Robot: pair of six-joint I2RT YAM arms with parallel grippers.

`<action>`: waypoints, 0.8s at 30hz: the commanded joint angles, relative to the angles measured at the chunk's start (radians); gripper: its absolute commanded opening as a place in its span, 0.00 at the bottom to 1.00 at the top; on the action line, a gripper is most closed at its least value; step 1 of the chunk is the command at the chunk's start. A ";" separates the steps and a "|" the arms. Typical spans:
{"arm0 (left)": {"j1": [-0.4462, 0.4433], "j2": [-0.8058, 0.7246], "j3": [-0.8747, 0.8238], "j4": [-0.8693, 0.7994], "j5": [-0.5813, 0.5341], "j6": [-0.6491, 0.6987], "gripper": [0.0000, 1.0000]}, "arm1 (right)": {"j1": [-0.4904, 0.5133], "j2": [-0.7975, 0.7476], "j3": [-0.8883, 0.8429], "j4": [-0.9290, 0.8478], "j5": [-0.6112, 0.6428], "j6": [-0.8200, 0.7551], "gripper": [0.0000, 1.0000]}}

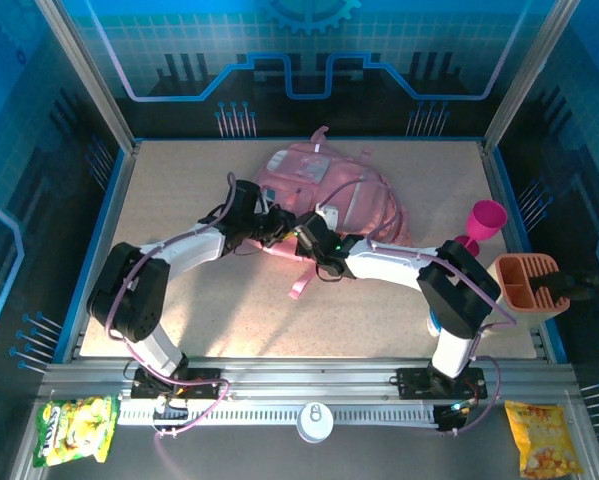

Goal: Pack the student bag

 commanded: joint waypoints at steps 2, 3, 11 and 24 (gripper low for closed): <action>0.028 -0.064 -0.053 -0.023 -0.089 -0.043 0.34 | -0.024 -0.005 0.028 0.027 0.014 -0.025 0.01; 0.030 -0.063 -0.054 -0.023 -0.091 -0.047 0.37 | -0.027 -0.011 0.025 0.033 0.000 -0.028 0.01; 0.028 0.026 -0.027 0.057 -0.059 -0.121 0.49 | -0.045 -0.058 0.004 0.048 -0.124 -0.017 0.00; 0.028 0.101 0.031 0.107 -0.097 -0.198 0.29 | -0.060 -0.082 -0.009 0.001 -0.163 0.026 0.00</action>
